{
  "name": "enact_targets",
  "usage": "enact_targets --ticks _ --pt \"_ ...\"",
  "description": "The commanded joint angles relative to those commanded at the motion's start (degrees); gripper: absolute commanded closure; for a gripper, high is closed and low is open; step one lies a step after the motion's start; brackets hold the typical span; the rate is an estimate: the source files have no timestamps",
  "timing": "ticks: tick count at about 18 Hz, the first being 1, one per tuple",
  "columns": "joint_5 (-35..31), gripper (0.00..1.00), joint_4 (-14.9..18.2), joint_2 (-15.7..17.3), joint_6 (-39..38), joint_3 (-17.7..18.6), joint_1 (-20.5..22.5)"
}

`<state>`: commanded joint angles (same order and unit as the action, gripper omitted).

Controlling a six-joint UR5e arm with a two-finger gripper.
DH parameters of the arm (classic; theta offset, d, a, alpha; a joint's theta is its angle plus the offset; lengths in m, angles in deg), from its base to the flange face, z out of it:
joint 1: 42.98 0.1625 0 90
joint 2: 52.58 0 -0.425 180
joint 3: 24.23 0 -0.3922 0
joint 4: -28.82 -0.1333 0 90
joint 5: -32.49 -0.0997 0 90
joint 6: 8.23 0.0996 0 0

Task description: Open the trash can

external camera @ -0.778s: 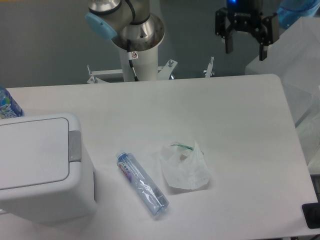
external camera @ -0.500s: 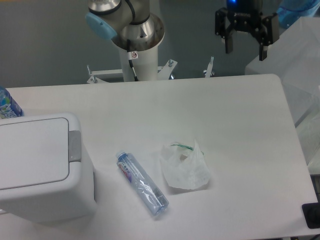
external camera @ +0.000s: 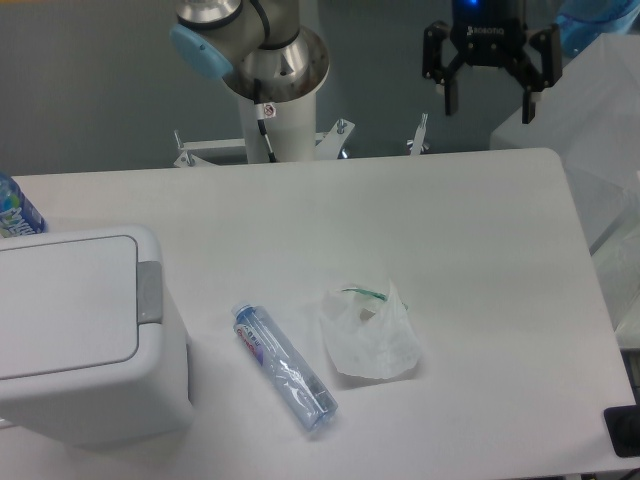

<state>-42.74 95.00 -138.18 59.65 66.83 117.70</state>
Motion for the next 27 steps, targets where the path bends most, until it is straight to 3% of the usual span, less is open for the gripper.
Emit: enact_targets --ticks 5,12,19,21,24,27 --pt "0.0 0.0 -1.1 -1.7 -15.6 -1.3 -4.8" --pt "-0.2 0.0 -6.0 -3.9 -32.2 -1.7 -12.6" --pt "-0.1 0.0 -6.2 -6.6 -42.1 -2.0 -20.8" --pt "0.0 0.0 -8.4 -7.7 -44.4 -2.1 -22.9" --pt "-0.1 0.0 -15.8 -10.6 -54.0 -2.2 -26.2" --pt "-0.1 0.0 -17.7 -11.7 -58.3 -2.2 -27.5"
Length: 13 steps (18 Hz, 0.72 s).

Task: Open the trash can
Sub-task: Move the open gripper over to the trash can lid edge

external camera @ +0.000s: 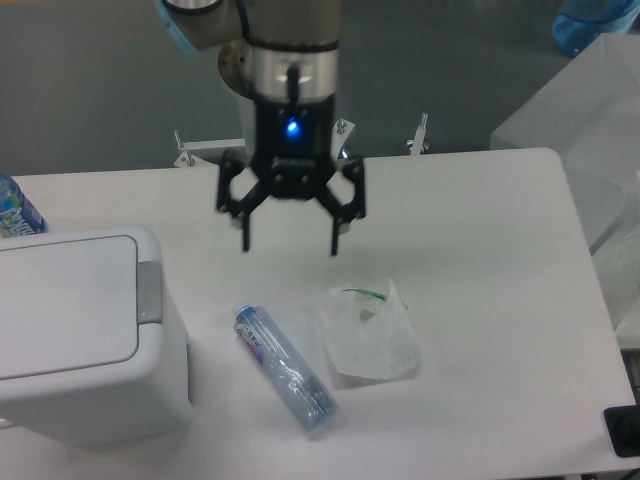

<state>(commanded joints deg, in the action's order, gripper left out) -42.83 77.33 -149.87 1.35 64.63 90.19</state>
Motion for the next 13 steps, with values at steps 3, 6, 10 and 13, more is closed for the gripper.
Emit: enact_targets --ticks 3,6,10,13 --pt "0.1 0.0 0.0 -1.1 -2.0 0.0 -0.9" --pt "0.0 0.0 0.0 -1.8 -2.6 0.0 -1.9" --pt "-0.1 0.0 0.0 -2.5 -4.7 0.1 -3.3" --pt "0.0 0.0 0.0 -2.6 -4.9 0.0 -4.2"
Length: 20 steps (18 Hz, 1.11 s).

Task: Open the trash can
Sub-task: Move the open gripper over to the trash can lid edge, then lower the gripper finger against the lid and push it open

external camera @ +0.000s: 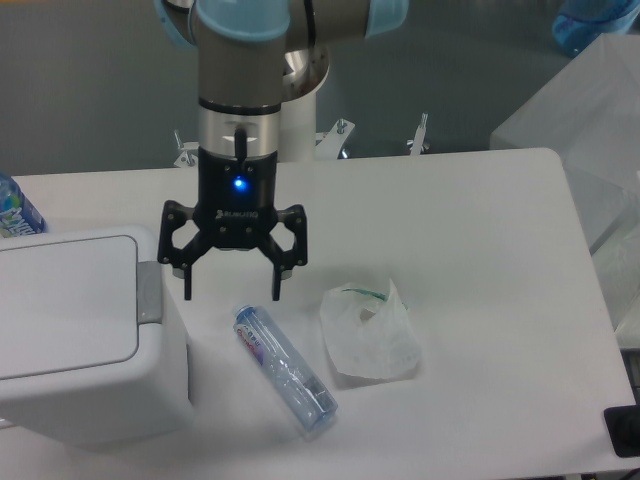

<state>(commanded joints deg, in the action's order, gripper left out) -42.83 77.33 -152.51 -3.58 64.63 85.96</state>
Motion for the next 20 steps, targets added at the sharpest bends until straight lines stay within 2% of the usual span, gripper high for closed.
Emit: enact_targets --ticks 20 --pt "-0.1 0.0 0.0 -0.9 -1.6 0.7 -1.2"
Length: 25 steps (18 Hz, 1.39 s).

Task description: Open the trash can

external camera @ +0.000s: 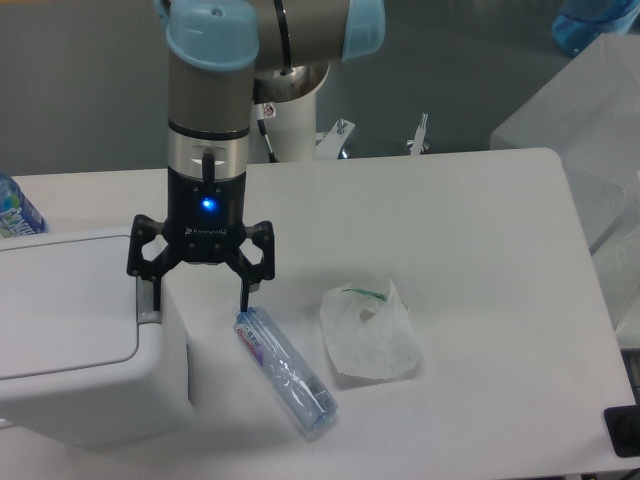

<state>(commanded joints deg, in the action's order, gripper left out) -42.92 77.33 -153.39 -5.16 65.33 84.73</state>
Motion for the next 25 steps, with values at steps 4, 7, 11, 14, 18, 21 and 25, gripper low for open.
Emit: enact_targets --ticks 4,7,11,14,18,21,25 --pt "-0.1 0.0 0.0 -0.1 0.0 0.0 0.0" --pt "-0.1 0.0 0.0 -0.2 0.0 0.1 0.0" --pt "-0.1 0.0 0.0 -0.4 0.1 0.5 0.0" --pt "-0.1 0.0 0.0 -0.4 0.1 0.5 0.0" --pt "-0.1 0.0 0.0 -0.4 0.2 0.0 0.0" --pt "-0.1 0.0 0.0 -0.3 0.6 -3.3 0.1" --pt "-0.3 0.0 0.2 -0.5 1.2 -9.0 2.4"
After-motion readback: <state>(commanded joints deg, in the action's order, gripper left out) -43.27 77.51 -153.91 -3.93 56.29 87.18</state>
